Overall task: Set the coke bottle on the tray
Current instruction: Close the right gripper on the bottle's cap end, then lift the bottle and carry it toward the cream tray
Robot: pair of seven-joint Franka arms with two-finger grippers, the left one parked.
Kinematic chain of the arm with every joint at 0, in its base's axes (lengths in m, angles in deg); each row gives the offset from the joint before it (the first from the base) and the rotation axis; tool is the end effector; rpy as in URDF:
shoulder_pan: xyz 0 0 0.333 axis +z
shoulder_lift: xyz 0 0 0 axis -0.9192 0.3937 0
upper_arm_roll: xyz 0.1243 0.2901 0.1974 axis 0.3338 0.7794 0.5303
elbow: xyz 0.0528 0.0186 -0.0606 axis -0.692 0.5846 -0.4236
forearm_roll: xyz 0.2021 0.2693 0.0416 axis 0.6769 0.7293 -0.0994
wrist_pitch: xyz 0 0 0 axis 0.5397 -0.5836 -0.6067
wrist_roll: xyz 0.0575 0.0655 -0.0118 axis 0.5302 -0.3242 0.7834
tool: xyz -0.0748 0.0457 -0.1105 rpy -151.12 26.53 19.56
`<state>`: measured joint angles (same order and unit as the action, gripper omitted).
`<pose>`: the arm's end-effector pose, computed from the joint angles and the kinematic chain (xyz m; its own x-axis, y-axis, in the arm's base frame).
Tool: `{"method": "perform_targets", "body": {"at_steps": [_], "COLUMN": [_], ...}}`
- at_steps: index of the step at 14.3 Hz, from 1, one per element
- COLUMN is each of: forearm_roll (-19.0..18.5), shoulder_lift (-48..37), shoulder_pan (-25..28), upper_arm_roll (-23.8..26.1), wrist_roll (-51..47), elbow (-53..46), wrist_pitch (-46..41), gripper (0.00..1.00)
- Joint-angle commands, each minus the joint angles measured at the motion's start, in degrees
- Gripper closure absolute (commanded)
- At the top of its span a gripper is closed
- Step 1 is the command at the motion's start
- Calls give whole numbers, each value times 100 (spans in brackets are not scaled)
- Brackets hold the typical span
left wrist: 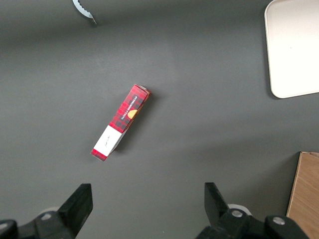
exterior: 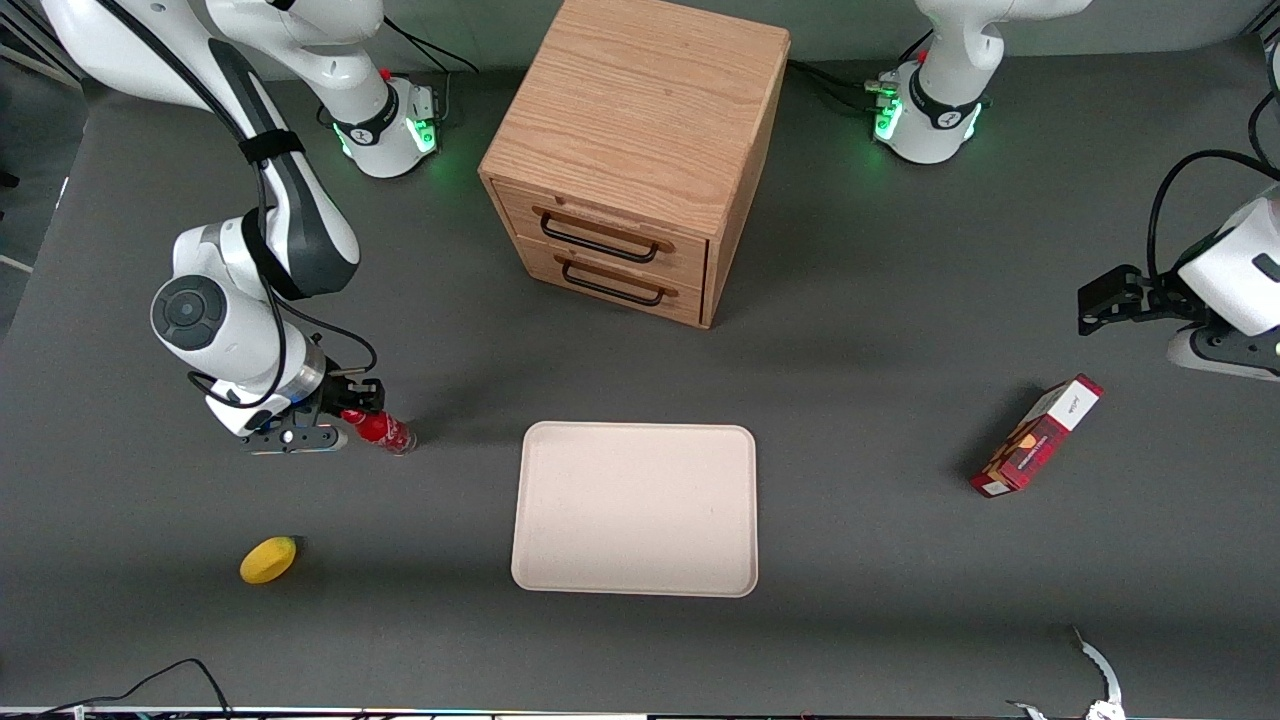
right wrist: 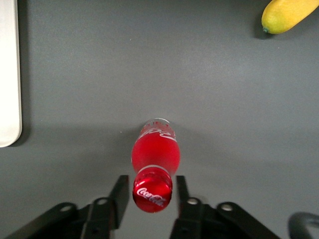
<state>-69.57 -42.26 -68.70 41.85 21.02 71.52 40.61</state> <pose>0.5653 0.0854 0.3841 0.9997 0.0242 -0.0084 0.0245 -0.9989 0.0392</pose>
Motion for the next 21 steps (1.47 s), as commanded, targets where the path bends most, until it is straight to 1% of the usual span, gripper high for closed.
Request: {"method": "perform_targets", "body": {"at_steps": [1,2,4,6,8,15,17,18,21], "forearm_roll": [-146,-155,-164,-252,-252,-173,-147,-42,38], "shoulder_lift": [10,10,10,-25,-60,-60,-60,-60,-16], "shoulder_pan": [21,21,21,21,13,30,21,21,21], "upper_arm_roll": [8,8,-1,8,16,95,174,183,192], "wrist_roll": [-199,-199,-190,-190,-164,-146,-163,-172,-172], "elbow": [8,8,0,-53,-315,-2274,-2758,-3021,-3541], "wrist_pitch": [71,71,71,45,-148,-2475,-2994,-3258,-3707], "gripper": [95,100,100,100,100,100,100,100,100]}}
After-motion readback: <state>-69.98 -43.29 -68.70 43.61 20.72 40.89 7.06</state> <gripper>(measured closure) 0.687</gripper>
